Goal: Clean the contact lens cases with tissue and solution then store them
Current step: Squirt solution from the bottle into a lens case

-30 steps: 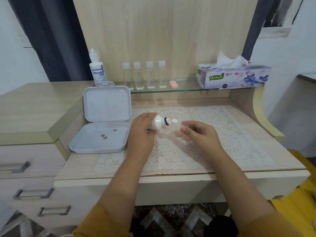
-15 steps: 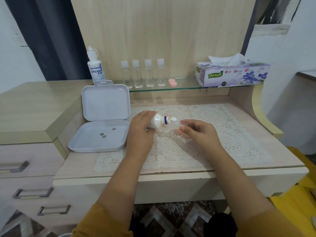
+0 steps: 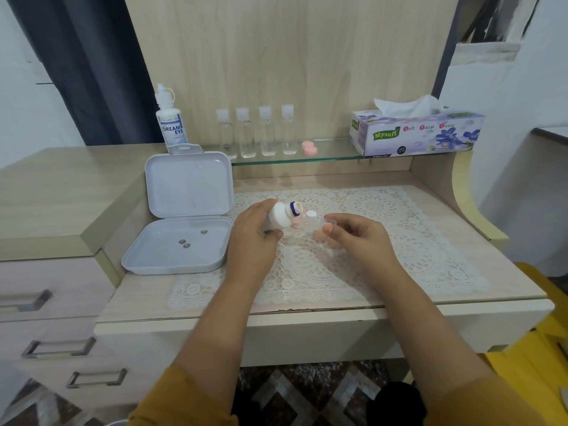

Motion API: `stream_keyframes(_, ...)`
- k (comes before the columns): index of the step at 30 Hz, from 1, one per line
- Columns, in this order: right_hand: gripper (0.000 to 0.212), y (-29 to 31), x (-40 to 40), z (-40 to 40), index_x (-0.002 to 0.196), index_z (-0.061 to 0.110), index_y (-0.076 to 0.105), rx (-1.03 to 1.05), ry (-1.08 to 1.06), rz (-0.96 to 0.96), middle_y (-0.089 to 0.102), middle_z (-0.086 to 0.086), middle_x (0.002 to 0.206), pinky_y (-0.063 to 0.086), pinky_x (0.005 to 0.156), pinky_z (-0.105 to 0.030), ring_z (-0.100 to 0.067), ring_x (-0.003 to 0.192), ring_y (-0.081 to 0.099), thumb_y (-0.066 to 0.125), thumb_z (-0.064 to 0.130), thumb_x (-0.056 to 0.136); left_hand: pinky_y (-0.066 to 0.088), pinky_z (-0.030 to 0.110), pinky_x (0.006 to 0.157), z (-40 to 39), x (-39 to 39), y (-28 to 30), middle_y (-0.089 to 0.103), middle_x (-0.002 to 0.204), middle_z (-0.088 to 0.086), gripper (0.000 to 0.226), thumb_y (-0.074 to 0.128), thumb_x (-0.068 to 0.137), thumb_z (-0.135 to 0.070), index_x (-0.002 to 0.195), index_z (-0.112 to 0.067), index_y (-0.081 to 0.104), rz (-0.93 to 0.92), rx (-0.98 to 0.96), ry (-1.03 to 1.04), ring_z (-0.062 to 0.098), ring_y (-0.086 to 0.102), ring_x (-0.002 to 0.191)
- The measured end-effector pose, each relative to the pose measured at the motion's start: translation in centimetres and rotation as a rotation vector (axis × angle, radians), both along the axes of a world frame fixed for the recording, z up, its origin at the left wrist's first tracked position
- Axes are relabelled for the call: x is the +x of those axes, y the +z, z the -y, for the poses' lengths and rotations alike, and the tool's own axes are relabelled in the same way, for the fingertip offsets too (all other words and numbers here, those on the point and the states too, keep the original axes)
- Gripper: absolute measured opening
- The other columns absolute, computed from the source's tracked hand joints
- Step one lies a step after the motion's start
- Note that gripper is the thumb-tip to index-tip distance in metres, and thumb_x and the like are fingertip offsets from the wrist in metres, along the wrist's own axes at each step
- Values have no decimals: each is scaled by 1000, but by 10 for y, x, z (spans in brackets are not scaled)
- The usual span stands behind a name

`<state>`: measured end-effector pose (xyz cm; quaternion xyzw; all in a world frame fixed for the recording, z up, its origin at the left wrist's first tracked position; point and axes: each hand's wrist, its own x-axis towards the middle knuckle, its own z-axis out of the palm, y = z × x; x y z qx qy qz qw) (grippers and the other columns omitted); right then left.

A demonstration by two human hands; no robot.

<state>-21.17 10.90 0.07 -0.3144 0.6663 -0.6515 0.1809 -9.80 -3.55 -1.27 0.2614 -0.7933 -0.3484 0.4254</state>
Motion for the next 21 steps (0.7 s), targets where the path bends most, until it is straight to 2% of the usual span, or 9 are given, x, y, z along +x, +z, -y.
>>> stream_keyframes(6, 12, -1, 0, -1, 90, 33, 73, -12, 11, -11, 73, -5, 94, 53, 93, -38, -24, 96, 68, 72, 22, 86, 40, 35, 104, 3, -1, -3, 59, 120, -8, 55, 70, 74, 8, 121, -20, 62, 2, -54, 6, 14, 50, 116)
stream_keyframes(9, 12, 0, 0, -1, 89, 33, 73, -17, 14, -12, 74, -4, 92, 53, 93, -36, -22, 95, 69, 72, 21, 85, 38, 32, 104, 4, -1, -3, 57, 117, -12, 55, 70, 74, 9, 121, -19, 62, 7, -60, 11, 14, 50, 117)
stream_keyframes(18, 14, 1, 1, -1, 88, 34, 73, -18, 16, -21, 72, -12, 95, 53, 92, -38, -29, 95, 66, 72, 21, 85, 37, 29, 102, 6, -3, -5, 60, 121, -8, 55, 68, 74, 9, 121, -20, 63, 33, -92, 25, 13, 49, 116)
stream_keyframes(21, 14, 1, 1, -1, 89, 32, 73, -19, 13, -8, 73, -9, 94, 54, 89, -34, -27, 94, 67, 72, 19, 85, 35, 26, 100, 6, -2, -5, 59, 120, -10, 54, 69, 75, 8, 120, -20, 63, 33, -99, 29, 12, 48, 116)
